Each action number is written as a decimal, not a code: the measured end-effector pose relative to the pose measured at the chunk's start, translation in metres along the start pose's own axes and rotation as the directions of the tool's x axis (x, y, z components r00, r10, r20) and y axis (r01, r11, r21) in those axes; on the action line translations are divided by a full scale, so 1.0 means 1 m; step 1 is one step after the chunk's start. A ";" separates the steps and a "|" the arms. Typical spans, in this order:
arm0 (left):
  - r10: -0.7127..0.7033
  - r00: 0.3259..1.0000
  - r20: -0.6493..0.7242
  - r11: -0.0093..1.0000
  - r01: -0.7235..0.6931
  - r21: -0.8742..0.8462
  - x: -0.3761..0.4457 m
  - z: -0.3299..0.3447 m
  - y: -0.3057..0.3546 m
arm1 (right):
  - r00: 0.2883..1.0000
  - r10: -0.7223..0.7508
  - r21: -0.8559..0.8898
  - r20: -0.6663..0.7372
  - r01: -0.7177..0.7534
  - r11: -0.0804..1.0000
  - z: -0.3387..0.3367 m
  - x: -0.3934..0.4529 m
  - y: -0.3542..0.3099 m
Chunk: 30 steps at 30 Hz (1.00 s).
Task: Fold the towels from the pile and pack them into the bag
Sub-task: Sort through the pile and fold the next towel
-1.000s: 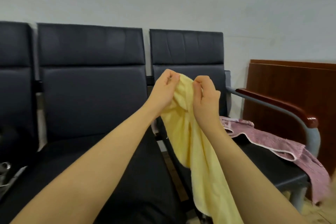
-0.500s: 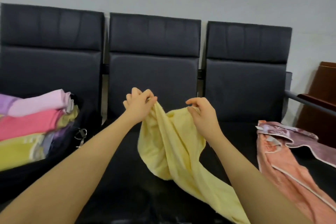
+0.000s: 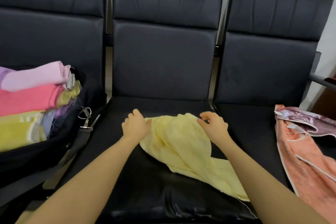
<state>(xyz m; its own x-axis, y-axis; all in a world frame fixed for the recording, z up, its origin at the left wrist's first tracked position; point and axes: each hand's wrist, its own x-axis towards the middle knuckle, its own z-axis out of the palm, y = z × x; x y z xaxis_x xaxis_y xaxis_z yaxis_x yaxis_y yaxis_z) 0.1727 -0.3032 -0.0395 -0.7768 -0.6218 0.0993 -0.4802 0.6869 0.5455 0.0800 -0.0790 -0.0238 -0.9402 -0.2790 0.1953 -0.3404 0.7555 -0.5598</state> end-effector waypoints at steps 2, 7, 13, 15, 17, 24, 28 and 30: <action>-0.035 0.998 -0.049 0.989 0.042 0.144 -0.015 0.018 -0.001 | 0.998 0.066 -0.120 0.020 -0.063 0.991 0.011 -0.007 0.016; -0.063 0.980 -0.188 0.956 0.113 0.271 -0.043 0.049 -0.008 | 0.983 0.182 -0.325 -0.025 -0.180 0.928 0.030 -0.019 0.033; -0.122 0.977 -0.173 0.904 0.181 0.387 -0.053 0.062 -0.020 | 0.992 0.100 -0.256 -0.080 -0.117 0.959 0.038 -0.019 0.034; -0.099 0.984 -0.149 0.913 0.149 0.379 -0.052 0.062 -0.021 | 0.992 0.068 -0.106 -0.106 -0.079 0.991 0.038 -0.021 0.031; -0.049 0.989 -0.138 0.918 0.099 0.384 -0.053 0.060 -0.022 | 0.990 0.024 0.028 -0.140 -0.020 0.999 0.036 -0.023 0.027; 0.141 0.952 -0.270 0.974 -0.085 0.210 -0.045 -0.005 -0.007 | 0.933 0.001 0.477 -0.360 0.183 0.860 -0.012 -0.027 -0.017; 0.156 0.909 -0.387 0.983 -0.179 -0.025 -0.033 -0.064 0.023 | 0.871 0.050 0.588 -0.489 0.286 0.757 -0.053 -0.023 -0.053; 0.117 0.891 -0.439 0.965 -0.207 -0.163 -0.030 -0.093 0.037 | 0.854 0.091 0.631 -0.511 0.302 0.715 -0.075 -0.021 -0.071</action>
<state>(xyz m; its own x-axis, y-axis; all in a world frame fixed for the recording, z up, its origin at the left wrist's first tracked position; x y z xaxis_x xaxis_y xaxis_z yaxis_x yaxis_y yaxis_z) 0.2163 -0.2937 0.0548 -0.5689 -0.6389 0.5178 -0.2364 0.7301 0.6411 0.1229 -0.0821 0.0724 -0.8389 0.1338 0.5276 -0.5213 0.0814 -0.8495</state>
